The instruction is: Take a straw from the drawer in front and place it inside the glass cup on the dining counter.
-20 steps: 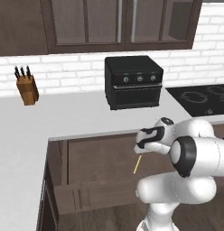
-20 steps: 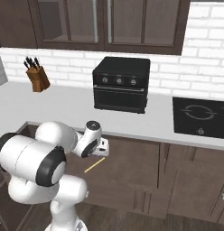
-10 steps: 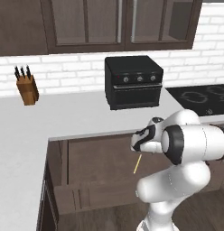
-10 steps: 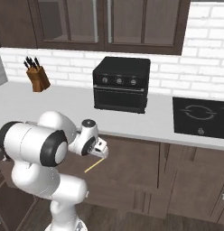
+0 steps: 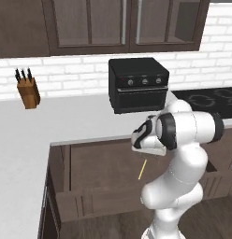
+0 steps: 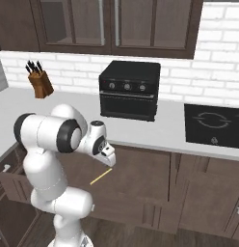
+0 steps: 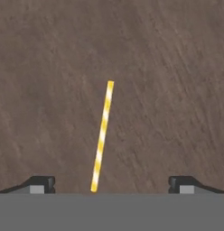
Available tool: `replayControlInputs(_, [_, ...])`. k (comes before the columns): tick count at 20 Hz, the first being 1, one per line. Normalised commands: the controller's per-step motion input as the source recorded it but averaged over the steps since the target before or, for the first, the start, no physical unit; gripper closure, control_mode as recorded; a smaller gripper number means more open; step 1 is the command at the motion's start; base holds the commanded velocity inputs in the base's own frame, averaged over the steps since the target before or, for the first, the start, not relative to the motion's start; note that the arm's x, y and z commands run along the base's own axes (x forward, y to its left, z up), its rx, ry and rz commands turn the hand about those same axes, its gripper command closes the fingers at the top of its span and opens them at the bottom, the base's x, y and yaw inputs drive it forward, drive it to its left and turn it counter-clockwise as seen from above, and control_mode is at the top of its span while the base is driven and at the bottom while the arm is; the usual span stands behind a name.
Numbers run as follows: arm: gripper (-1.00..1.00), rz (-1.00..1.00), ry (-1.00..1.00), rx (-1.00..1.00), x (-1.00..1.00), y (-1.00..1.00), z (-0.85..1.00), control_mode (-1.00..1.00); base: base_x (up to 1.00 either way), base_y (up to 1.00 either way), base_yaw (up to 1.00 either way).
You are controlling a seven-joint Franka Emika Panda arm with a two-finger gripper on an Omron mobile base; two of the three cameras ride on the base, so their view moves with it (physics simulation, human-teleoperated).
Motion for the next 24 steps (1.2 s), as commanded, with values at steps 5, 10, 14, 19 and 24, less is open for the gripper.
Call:
replayControlInputs(5, [-1.0, -0.11, 0.01, -0.04, 0.01, 0.0, -0.46, -1.0, 0.0, 0.0, 0.0])
replayControlInputs(10, [-1.0, -0.09, 0.0, -0.01, 0.01, 0.0, -0.4, -1.0, 0.0, 0.0, 0.0])
replayControlInputs(14, [-1.0, -0.06, 0.0, 0.0, 0.05, 0.0, -0.37, -1.0, 0.0, 0.0, 0.0])
replayControlInputs(19, [-1.0, -0.05, -0.05, 0.0, 0.02, 0.02, -0.32, -1.0, 0.0, 0.0, 0.0])
replayControlInputs(24, [-1.0, -0.04, -0.09, 0.0, 0.0, 0.04, -0.26, -1.0, 0.0, 0.0, 0.0])
